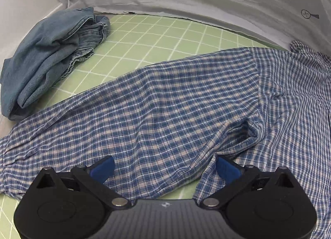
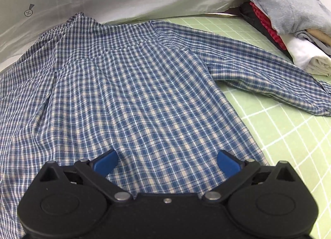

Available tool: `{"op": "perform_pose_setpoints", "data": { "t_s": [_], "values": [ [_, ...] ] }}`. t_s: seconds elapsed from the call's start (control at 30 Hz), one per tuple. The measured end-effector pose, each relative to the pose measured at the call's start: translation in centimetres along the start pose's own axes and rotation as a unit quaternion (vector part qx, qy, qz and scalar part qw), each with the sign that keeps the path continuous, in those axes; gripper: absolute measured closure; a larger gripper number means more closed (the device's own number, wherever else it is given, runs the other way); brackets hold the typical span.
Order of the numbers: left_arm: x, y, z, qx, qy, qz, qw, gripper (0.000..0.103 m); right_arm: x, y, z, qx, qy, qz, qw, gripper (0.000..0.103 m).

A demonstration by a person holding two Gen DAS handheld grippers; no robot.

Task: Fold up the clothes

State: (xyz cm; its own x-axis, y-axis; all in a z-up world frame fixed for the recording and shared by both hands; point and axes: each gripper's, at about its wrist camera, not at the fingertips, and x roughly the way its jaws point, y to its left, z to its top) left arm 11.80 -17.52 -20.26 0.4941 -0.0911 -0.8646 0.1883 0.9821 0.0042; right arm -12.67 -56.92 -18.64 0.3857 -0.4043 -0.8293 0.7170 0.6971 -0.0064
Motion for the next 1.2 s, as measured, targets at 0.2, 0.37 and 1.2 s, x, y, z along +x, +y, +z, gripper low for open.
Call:
{"op": "perform_pose_setpoints", "data": {
  "t_s": [0.2, 0.37, 1.2],
  "values": [
    [0.2, 0.6, 0.2, 0.002, -0.011, -0.007, 0.9999, 0.0, 0.0, 0.6, 0.2, 0.004, 0.009, -0.002, 1.0, 0.0],
    [-0.7, 2.5, 0.2, -0.035, -0.017, -0.027, 0.9989, 0.0, -0.2, 1.2, 0.4, -0.005, 0.024, 0.005, 1.0, 0.0],
    [-2.6, 15.8, -4.7, -0.191, 0.001, 0.09, 0.9775, 0.0, -5.0, 1.1, -2.1, 0.014, 0.033, 0.013, 0.999, 0.0]
  ]
}}
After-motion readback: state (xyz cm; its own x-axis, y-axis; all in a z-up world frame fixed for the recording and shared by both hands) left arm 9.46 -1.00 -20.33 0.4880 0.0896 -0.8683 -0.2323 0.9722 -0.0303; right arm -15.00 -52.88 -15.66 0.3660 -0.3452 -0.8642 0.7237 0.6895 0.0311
